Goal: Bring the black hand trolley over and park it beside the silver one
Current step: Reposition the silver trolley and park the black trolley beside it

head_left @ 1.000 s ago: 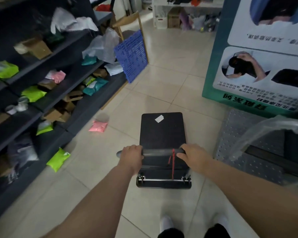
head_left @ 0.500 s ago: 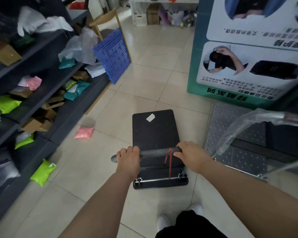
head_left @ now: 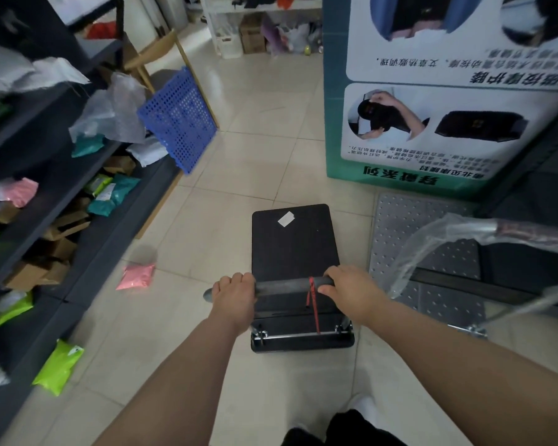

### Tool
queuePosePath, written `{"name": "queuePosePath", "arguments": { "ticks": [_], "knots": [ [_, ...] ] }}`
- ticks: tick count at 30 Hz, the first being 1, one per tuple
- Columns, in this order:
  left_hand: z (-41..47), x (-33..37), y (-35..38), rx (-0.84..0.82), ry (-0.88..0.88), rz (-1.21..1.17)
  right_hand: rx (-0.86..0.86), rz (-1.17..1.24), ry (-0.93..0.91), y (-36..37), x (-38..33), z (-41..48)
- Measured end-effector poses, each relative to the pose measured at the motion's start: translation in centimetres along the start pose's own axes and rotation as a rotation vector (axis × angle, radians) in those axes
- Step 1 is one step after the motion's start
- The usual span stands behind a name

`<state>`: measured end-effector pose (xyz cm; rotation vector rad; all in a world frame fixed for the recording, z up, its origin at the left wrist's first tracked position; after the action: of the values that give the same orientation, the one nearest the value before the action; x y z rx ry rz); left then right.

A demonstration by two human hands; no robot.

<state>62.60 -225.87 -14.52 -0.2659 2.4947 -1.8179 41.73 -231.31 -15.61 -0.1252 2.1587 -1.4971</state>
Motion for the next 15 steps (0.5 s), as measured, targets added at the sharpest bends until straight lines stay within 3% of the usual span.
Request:
{"name": "queuePosePath", "arguments": {
  "ticks": [15],
  "knots": [
    [10.8, 1.4, -2.8, 0.016, 0.205, 0.084, 0.098, 0.015, 0.205, -2.7, 2.3, 5.3]
  ]
}}
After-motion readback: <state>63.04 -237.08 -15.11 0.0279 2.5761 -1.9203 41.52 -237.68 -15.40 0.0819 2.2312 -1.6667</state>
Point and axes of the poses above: each hand's wrist, its own z-axis towards the middle knuckle, its own y-axis out of the palm, x = y × z, the point moved 7 cm from there along z, towards the middle knuckle, and after that the axes turned 3 degrees about -z, right-handed, at the moved point
